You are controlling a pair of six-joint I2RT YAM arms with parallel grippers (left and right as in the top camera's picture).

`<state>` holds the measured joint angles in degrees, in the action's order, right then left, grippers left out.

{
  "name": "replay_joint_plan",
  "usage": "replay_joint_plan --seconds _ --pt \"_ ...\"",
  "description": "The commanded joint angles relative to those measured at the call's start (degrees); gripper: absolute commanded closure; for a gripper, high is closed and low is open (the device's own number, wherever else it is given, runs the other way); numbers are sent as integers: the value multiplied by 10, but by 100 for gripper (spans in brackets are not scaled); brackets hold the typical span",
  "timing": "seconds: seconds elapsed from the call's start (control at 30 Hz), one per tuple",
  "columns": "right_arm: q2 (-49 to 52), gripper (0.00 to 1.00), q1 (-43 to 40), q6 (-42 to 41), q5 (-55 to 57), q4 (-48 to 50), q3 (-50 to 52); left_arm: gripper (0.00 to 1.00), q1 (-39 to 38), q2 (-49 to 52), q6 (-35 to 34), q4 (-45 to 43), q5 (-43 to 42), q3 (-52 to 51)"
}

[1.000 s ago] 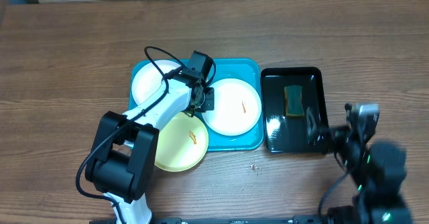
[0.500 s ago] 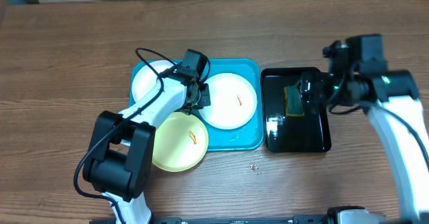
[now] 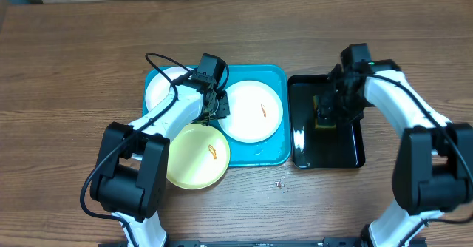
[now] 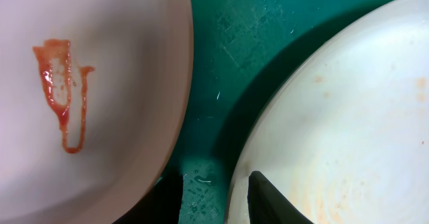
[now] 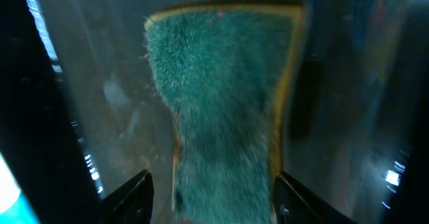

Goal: Clean dirty plates on tray and stack at the side
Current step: 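Reach the right gripper into the black tray and grasp the sponge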

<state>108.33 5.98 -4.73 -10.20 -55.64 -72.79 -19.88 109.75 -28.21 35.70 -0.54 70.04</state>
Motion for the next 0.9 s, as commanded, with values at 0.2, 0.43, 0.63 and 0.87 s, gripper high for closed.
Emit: replay_joint_plan --seconds 0.2,0.43,0.63,0.87 --pt "40 76 28 0 33 7 5 66 0 6 -1 -2 9 -6" --pt "36 60 26 -11 31 -51 -37 60 0 6 -1 -5 9 -6" --pt "36 40 26 -11 72 -69 -94 60 0 6 -1 -4 9 -6" --pt "37 40 26 -12 94 13 -26 69 -4 6 -1 -4 -6 -6"
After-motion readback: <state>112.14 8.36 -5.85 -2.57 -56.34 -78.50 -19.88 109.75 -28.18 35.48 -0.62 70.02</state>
